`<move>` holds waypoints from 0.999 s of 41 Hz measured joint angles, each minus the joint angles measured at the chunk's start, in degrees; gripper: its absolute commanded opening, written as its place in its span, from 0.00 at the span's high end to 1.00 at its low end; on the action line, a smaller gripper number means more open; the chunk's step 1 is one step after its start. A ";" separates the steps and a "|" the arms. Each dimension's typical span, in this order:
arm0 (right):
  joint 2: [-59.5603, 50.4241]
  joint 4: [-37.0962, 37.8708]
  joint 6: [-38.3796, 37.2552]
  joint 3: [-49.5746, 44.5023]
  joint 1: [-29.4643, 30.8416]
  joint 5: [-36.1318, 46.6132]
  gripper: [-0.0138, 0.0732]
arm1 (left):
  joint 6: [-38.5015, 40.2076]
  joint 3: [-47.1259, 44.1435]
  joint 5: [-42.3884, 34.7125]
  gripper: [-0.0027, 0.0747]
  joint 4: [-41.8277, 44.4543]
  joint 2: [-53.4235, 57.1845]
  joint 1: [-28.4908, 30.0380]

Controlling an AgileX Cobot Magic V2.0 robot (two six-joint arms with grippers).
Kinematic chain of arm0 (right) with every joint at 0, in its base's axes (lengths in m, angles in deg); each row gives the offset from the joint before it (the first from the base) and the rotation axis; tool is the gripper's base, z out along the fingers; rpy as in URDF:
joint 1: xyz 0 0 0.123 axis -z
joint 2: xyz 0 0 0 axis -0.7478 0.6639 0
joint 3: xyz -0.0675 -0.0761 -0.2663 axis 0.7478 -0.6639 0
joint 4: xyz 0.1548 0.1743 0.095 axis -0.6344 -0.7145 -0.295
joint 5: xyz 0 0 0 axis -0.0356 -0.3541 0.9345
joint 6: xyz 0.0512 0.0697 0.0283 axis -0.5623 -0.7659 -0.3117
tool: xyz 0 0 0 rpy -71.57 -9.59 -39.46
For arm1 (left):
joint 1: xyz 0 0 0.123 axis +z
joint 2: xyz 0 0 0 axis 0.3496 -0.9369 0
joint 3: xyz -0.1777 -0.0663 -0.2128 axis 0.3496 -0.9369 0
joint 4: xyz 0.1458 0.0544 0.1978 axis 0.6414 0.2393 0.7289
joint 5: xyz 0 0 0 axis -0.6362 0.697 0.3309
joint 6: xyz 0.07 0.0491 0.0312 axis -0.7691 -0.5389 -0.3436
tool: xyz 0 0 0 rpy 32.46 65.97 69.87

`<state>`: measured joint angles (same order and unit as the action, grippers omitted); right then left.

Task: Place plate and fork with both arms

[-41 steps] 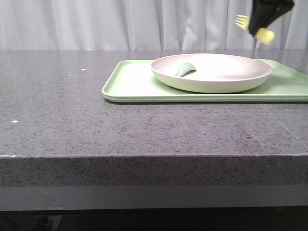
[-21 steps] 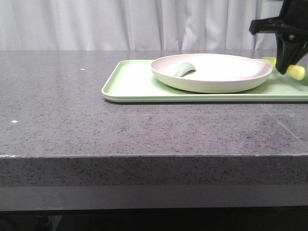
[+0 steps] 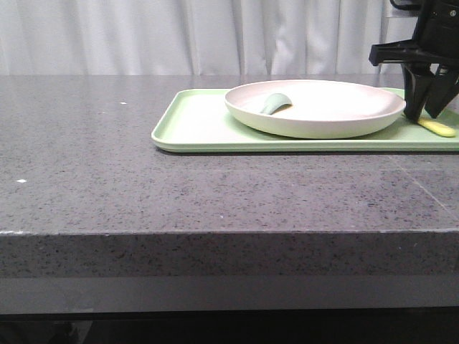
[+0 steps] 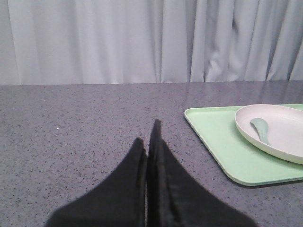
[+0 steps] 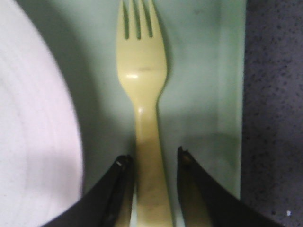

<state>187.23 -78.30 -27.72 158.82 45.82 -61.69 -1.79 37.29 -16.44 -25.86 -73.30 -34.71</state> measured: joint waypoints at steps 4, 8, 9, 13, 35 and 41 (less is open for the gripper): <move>-0.53 0.00 0.00 0.35 0.00 0.00 0.46 | 0.00 0.00 0.00 0.99 0.00 0.00 0.00; -2.71 0.00 0.00 0.35 0.00 0.00 0.48 | 0.00 0.00 0.00 0.99 0.00 0.00 0.00; -3.38 0.00 0.00 0.35 0.00 0.00 0.51 | 0.00 0.00 0.00 0.99 0.00 0.00 0.00; -6.95 0.00 0.00 0.48 0.00 -0.27 0.68 | 0.00 0.00 0.00 0.99 0.00 0.00 0.00; -36.61 0.00 0.09 -26.69 0.00 9.57 0.98 | 0.00 0.00 0.00 0.99 0.00 0.00 0.00; -51.01 0.00 0.09 -41.76 0.00 17.74 0.98 | 0.00 0.00 0.00 0.99 0.00 0.00 0.00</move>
<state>136.22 -78.30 -27.62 117.06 45.82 -43.95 -1.79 37.29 -16.44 -25.86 -73.30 -34.71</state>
